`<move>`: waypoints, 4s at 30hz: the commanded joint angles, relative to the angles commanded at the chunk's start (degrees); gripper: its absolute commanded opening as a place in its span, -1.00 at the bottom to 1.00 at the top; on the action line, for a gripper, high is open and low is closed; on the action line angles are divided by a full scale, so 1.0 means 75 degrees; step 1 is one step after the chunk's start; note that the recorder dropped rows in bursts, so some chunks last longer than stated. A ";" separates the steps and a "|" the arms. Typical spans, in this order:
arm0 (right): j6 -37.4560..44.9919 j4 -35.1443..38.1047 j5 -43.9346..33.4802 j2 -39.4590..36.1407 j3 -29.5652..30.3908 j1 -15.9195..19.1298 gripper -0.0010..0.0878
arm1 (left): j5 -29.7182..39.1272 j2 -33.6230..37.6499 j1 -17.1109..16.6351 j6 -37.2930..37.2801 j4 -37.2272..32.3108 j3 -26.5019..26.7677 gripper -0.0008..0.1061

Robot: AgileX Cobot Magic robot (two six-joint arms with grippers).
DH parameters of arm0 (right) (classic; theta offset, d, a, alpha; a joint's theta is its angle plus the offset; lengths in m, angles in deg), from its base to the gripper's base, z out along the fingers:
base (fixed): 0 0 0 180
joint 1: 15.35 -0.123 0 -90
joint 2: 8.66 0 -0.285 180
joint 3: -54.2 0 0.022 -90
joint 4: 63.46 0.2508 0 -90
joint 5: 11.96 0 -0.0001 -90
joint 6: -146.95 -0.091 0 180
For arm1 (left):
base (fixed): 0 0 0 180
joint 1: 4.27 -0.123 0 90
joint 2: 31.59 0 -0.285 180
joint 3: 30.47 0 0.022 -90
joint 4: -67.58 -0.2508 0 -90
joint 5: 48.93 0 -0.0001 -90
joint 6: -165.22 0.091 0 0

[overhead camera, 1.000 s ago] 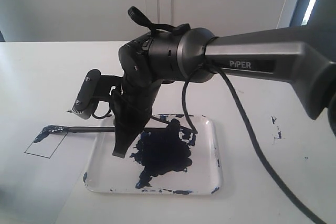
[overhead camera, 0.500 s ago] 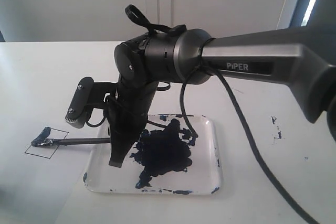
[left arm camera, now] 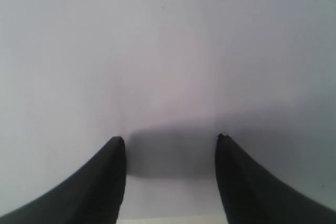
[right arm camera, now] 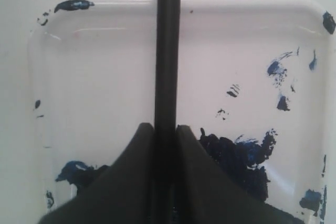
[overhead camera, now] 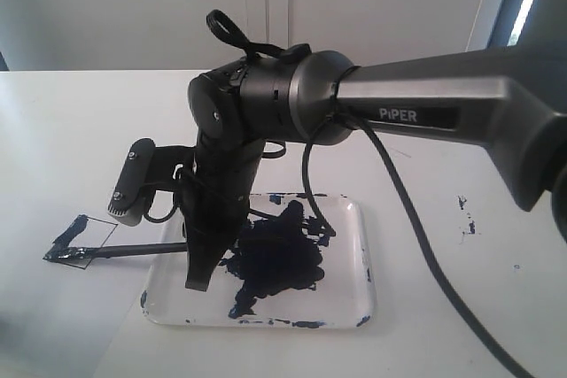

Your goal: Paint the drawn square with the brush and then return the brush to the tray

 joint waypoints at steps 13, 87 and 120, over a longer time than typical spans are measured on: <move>-0.1453 -0.1568 0.0312 0.0030 0.0000 0.0000 -0.98 | 0.0003 0.0000 0.0000 0.0000 0.0017 0.0000 0.07; -0.1217 -0.1897 0.0378 0.0265 0.0000 -0.0594 -0.98 | -0.0022 0.0000 0.0015 0.0038 0.0209 0.0000 0.07; -0.1610 -0.2495 0.0447 0.0113 0.0000 -0.0594 -0.98 | -0.0215 0.0000 0.0540 0.0466 0.0209 0.0000 0.07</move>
